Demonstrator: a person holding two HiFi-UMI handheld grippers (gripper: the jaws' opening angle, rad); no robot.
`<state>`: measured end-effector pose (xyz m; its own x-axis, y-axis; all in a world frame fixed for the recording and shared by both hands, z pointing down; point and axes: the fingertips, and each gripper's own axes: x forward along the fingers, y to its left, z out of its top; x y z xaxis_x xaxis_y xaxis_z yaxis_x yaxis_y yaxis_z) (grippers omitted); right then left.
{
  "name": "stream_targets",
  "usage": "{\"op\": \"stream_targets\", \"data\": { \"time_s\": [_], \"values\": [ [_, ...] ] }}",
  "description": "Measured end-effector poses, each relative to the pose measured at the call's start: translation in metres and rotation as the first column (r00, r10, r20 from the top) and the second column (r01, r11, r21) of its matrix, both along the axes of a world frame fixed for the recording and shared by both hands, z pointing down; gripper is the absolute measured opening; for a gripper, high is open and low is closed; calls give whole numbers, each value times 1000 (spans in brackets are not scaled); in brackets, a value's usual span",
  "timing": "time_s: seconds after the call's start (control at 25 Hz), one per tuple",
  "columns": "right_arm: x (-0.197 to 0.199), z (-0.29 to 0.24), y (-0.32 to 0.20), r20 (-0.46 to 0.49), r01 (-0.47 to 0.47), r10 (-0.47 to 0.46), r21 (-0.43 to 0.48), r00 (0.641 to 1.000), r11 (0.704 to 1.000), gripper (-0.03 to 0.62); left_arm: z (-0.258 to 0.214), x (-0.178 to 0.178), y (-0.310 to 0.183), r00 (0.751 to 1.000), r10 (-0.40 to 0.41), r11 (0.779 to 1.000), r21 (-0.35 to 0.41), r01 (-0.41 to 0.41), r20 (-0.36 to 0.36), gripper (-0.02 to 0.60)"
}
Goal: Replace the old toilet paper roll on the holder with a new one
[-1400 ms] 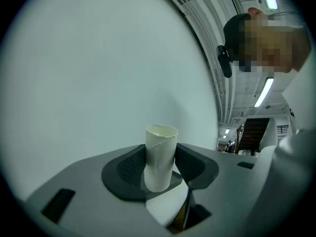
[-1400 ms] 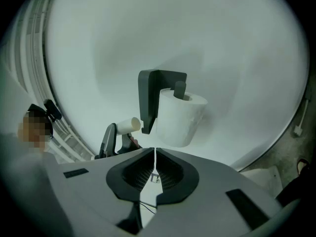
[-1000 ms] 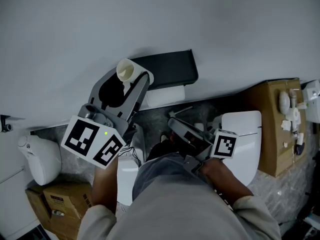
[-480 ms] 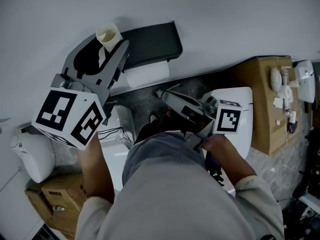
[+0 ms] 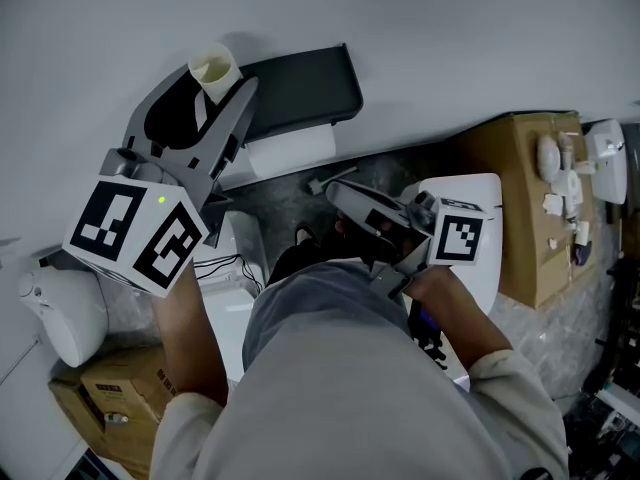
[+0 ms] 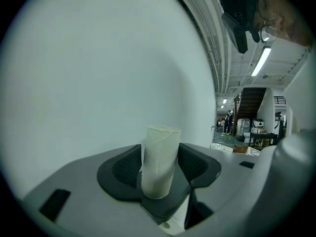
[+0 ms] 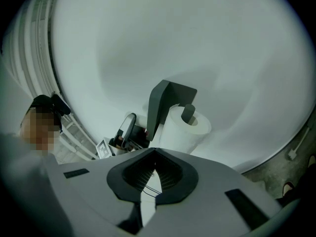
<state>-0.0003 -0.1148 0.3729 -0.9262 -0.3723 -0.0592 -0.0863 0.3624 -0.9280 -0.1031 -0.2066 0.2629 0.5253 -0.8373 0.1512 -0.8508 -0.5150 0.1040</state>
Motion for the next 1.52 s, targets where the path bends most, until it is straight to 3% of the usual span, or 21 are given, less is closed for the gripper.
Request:
{"op": "stream_targets", "data": {
  "time_s": [0.56,0.88,1.24,1.52],
  "values": [
    [-2,3,-4,3,3,-2,-10,1000,1000,17,-3,2,0,998,30,999,27,-28,-58,262],
    [-2,2,-6,-6,-7,7,12,1000,1000,17,-2,-8,5,997,-3,999,41,7,-82,262],
    [-1,-7,-5,-166,-9,43,200,985,980,17,-8,-25,29,984,-69,996,45,77,-162,262],
    [-4,-16,-7,-328,21,115,384,938,923,17,7,-38,57,968,-138,990,8,143,-210,261]
  ]
}}
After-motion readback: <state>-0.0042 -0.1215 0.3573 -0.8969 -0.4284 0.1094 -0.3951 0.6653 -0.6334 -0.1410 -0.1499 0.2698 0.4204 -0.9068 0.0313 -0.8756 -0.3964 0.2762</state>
